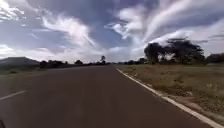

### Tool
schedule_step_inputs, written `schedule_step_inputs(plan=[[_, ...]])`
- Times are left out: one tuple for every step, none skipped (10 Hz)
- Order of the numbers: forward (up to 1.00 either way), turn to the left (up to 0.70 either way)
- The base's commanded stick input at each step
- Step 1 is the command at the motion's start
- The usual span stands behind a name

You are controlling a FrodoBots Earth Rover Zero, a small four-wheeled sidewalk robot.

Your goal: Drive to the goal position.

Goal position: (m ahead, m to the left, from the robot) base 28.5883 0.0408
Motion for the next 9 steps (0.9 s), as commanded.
schedule_step_inputs(plan=[[1.00, 0.00], [1.00, 0.00], [1.00, 0.00], [1.00, 0.00], [1.00, 0.00], [1.00, 0.00], [1.00, 0.00], [1.00, 0.00], [1.00, 0.00]])
